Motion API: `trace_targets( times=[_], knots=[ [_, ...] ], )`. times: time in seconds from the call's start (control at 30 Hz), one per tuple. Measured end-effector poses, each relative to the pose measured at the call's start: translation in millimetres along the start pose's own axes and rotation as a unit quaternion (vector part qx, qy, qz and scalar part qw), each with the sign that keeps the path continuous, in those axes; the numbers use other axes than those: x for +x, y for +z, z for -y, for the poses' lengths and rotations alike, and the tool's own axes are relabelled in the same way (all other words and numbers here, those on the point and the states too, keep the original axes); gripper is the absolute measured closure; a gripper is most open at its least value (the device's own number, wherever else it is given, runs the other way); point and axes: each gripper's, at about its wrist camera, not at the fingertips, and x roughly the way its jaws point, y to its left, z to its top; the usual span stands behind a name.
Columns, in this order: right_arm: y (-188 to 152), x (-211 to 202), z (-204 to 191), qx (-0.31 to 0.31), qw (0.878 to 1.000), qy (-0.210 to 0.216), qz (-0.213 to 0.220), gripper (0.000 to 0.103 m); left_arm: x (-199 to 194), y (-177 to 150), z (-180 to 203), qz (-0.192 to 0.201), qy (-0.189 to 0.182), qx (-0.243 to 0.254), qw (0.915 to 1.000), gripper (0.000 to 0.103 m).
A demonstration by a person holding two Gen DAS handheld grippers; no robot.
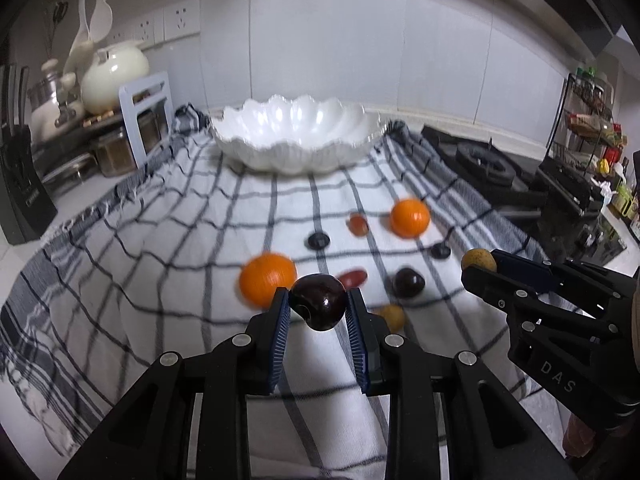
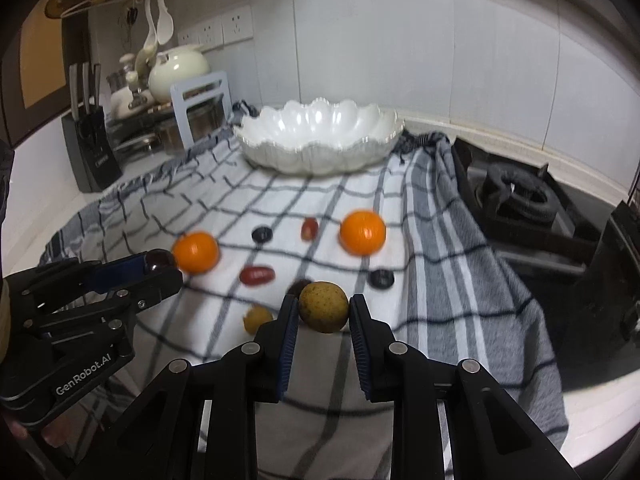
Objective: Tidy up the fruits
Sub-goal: 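Carry both fruits to the white bowl and open both grippers to drop them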
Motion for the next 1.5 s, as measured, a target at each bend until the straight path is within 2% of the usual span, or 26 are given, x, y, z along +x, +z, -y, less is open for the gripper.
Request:
trace_targets(
  times=[0.53, 0.67, 0.9, 1.1, 1.37, 1.5],
  knots=[
    [78.8, -6.2, -4.6, 0.013, 0.996, -0.012, 0.087, 0.076, -10.4, 81.6, -15.7, 0.097, 0.000, 0.020, 0.9950, 0.074],
    [98.5, 2.2, -3.8, 0.016, 0.995, -0.012, 0.096, 0.076, -6.2, 99.6, -22.3, 0.111, 0.003, 0.020, 0.9936, 0.074],
    [133.0, 22.4, 1.3, 0.020, 0.994, -0.011, 0.103, 0.076, -1.1, 130.8, -19.8, 0.149, 0.031, 0.049, 0.9872, 0.074],
    [168.2, 42.4, 15.9, 0.028, 0.994, -0.006, 0.103, 0.076, 13.8, 163.1, -20.6, 0.155, 0.045, 0.046, 0.9858, 0.074],
    [214.6, 84.5, 34.0, 0.026, 0.996, 0.002, 0.082, 0.076, 49.3, 199.0, -22.0, 0.155, 0.075, 0.078, 0.9819, 0.074],
    [231.9, 113.8, 39.7, 0.016, 0.998, 0.000, 0.060, 0.076, 77.5, 214.3, -25.1, 0.133, 0.086, 0.073, 0.9847, 0.074]
  ],
)
